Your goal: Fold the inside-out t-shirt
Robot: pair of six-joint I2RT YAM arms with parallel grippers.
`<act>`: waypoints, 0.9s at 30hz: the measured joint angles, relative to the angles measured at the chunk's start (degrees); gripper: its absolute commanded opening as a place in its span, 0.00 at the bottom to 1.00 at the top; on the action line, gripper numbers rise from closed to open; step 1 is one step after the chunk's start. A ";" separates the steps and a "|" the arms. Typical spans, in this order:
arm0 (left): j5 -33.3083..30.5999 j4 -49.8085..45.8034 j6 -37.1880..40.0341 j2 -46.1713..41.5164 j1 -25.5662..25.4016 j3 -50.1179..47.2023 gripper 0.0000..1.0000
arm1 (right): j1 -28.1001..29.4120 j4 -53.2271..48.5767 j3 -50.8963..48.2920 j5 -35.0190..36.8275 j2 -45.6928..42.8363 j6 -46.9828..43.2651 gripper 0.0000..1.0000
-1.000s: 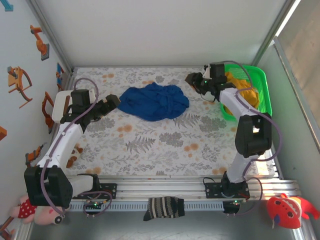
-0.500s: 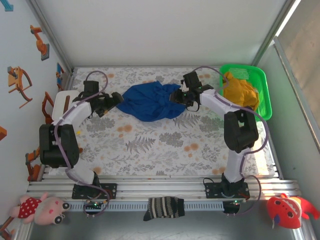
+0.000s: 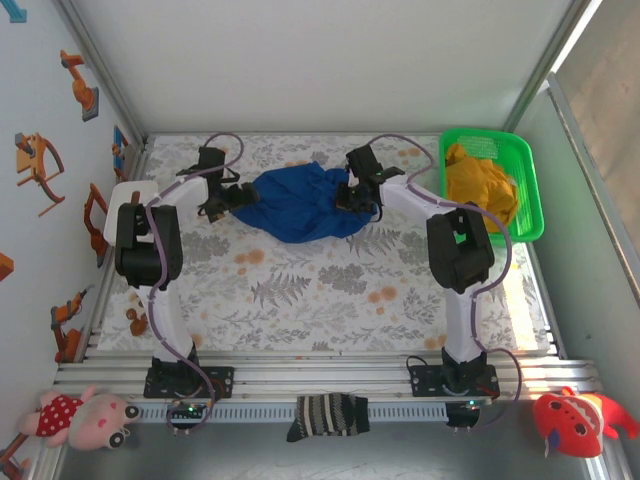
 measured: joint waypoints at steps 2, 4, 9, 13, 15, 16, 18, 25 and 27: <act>-0.15 -0.61 0.15 1.95 -0.22 1.86 0.64 | 0.00 -0.11 0.28 -0.02 0.00 0.00 0.00; 0.22 -0.92 -0.13 3.87 -0.37 3.48 0.36 | 0.00 -0.24 0.83 -0.11 -0.02 0.00 0.00; 1.95 -3.76 -0.09 6.19 -0.39 8.50 0.00 | -0.50 -3.58 6.29 -1.86 -0.11 -0.26 0.00; 4.39 -4.79 -1.42 3.30 -0.22 13.25 0.00 | -3.21 -6.08 14.32 -5.09 -1.57 -0.11 0.00; 6.03 -3.58 -3.63 -1.25 0.28 14.58 0.00 | -6.10 -6.64 19.34 -7.06 -3.21 0.50 0.00; 6.75 -2.73 -4.79 -3.61 0.61 14.82 0.00 | -7.45 -6.78 21.51 -7.82 -4.00 1.01 0.00; 8.31 0.11 -8.07 -9.51 1.75 15.76 0.00 | -10.80 -7.04 26.25 -9.53 -5.90 2.43 0.00; 14.93 13.09 -20.06 -24.33 6.82 21.64 0.00 | -17.99 -4.33 33.48 -14.73 -15.15 7.98 0.00; 16.26 15.15 -22.29 -26.25 7.21 21.81 0.00 | -18.05 -3.04 32.50 -15.89 -18.12 9.14 0.00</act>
